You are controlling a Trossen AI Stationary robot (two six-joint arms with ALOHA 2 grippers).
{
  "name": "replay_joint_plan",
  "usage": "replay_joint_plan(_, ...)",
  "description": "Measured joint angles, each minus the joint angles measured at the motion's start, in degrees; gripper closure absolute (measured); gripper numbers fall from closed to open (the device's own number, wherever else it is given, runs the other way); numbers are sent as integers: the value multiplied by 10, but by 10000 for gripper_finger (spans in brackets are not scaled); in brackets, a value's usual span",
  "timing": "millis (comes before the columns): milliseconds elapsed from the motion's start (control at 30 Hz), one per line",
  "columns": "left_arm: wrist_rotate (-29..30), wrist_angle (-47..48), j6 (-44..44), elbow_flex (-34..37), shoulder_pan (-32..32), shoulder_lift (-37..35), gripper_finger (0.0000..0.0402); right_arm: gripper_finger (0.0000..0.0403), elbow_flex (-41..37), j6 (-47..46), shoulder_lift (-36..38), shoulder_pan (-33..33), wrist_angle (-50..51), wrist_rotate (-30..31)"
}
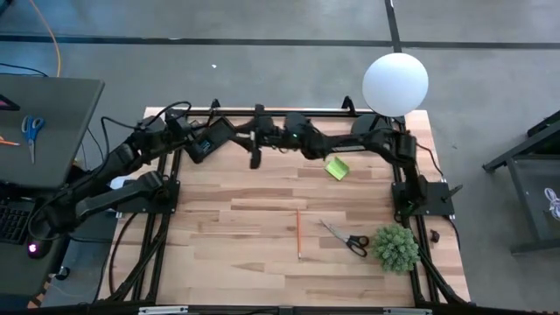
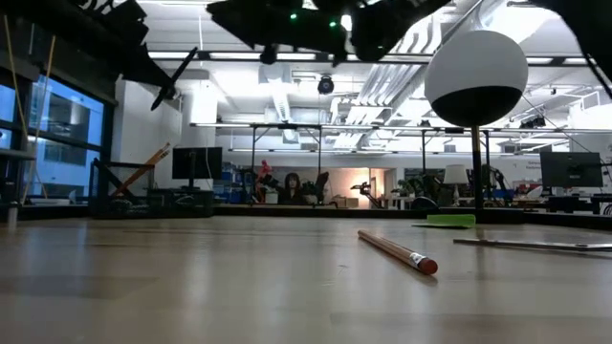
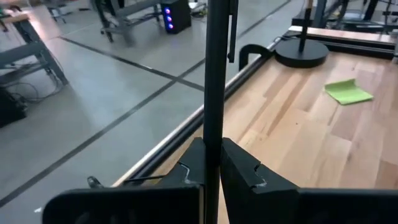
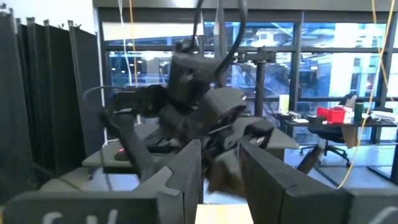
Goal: Pick and place office supplies into organizer
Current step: Put the black pen into the top left section of the desk organizer
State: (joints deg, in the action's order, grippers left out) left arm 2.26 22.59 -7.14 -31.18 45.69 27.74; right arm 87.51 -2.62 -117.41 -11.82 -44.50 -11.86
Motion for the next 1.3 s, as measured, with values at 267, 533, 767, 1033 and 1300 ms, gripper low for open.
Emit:
replay_joint_plan(267,-10,0,2,0,0,3,394,301,104,-1,-71,-27,23,34)
replay_joint_plan(533,-24,0,5,0,0,3,394,249,201,-33,-161,-43,33,36)
replay_joint_plan(767,-24,4,5,0,0,2,394,214,253,-34,-206,-46,15,22)
replay_joint_plan(1033,-23,14,5,0,0,3,394,290,257,-18,-206,-45,19,19)
replay_joint_plan(1300,-17,34,12,0,0,3,394,373,257,-2,-206,-45,39,-14)
